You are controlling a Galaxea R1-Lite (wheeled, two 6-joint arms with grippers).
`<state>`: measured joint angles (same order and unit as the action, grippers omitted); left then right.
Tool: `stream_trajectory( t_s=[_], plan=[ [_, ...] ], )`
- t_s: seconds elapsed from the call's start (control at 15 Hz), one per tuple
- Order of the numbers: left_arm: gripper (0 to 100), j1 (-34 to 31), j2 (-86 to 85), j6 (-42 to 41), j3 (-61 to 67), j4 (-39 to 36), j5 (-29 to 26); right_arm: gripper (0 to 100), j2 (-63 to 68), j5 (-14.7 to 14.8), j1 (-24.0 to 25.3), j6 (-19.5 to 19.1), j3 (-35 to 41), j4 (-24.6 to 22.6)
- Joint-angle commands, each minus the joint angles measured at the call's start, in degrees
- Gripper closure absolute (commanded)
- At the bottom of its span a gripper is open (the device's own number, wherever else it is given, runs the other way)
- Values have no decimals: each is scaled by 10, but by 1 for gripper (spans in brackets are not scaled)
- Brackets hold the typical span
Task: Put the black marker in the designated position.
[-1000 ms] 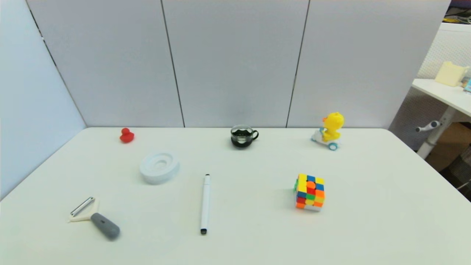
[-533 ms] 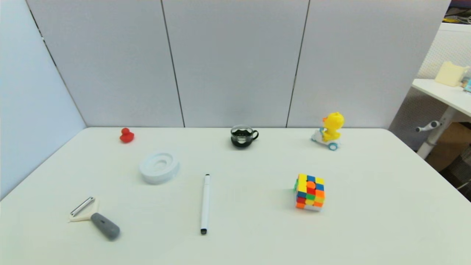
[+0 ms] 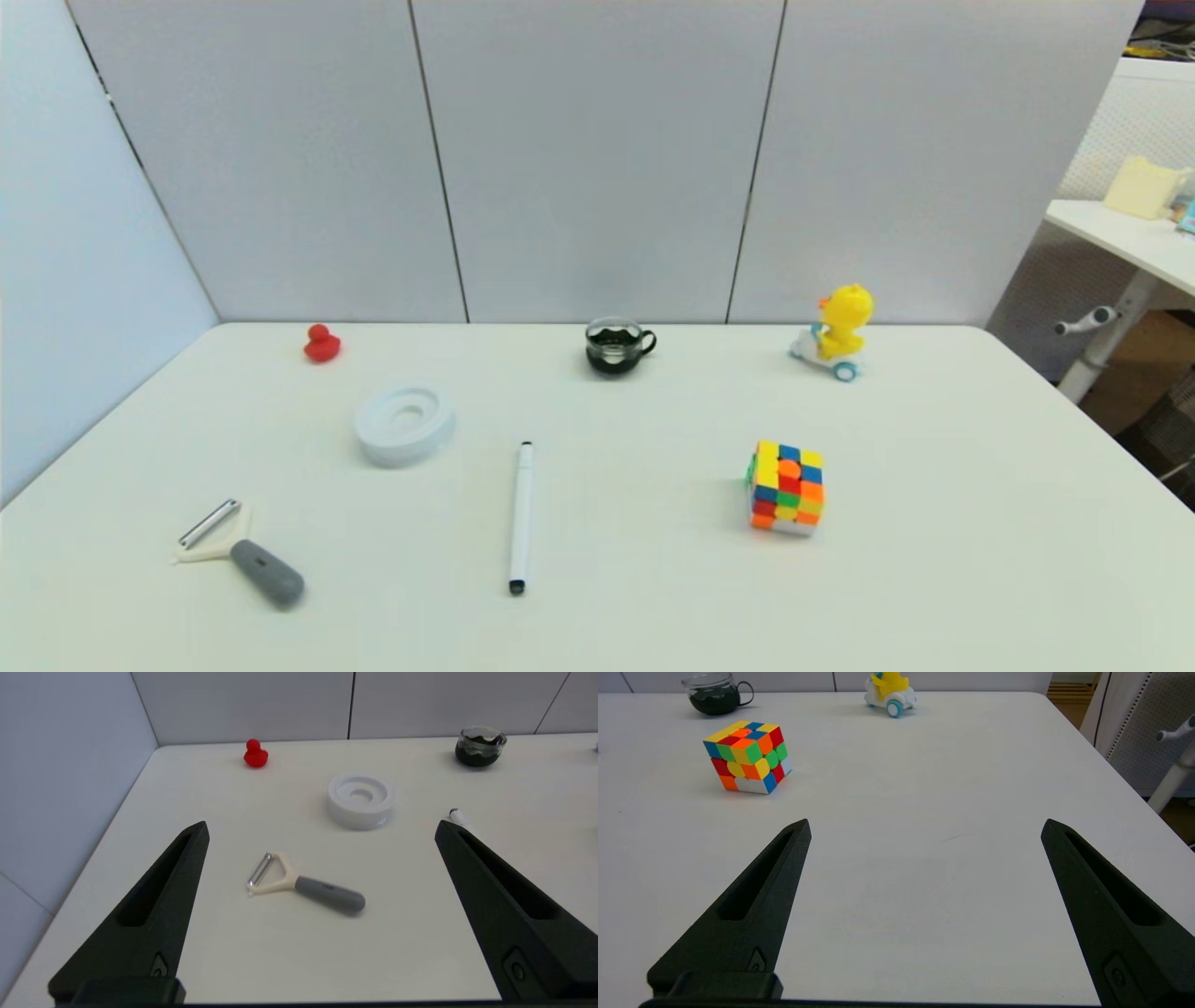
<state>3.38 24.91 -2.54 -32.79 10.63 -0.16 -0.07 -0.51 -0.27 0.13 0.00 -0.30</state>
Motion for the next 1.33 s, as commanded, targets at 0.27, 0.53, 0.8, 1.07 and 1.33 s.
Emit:
stream_trajectory(
  t_s=[0.27, 0.53, 0.8, 1.07, 1.33],
  plan=[
    [0, 46, 272, -49, -230, 7, -2, 0, 1, 0, 0, 0, 0, 0],
    [0, 78, 358, -67, -262, 6, -1, 0, 1, 0, 0, 0, 0, 0],
    [0, 142, 407, -67, -304, 6, 0, 0, 1, 0, 0, 0, 0, 0],
    [0, 189, 444, -63, -309, -26, 1, 0, 1, 0, 0, 0, 0, 0],
    [0, 218, 497, -58, -325, -54, 15, 0, 1, 0, 0, 0, 0, 0]
  ],
)
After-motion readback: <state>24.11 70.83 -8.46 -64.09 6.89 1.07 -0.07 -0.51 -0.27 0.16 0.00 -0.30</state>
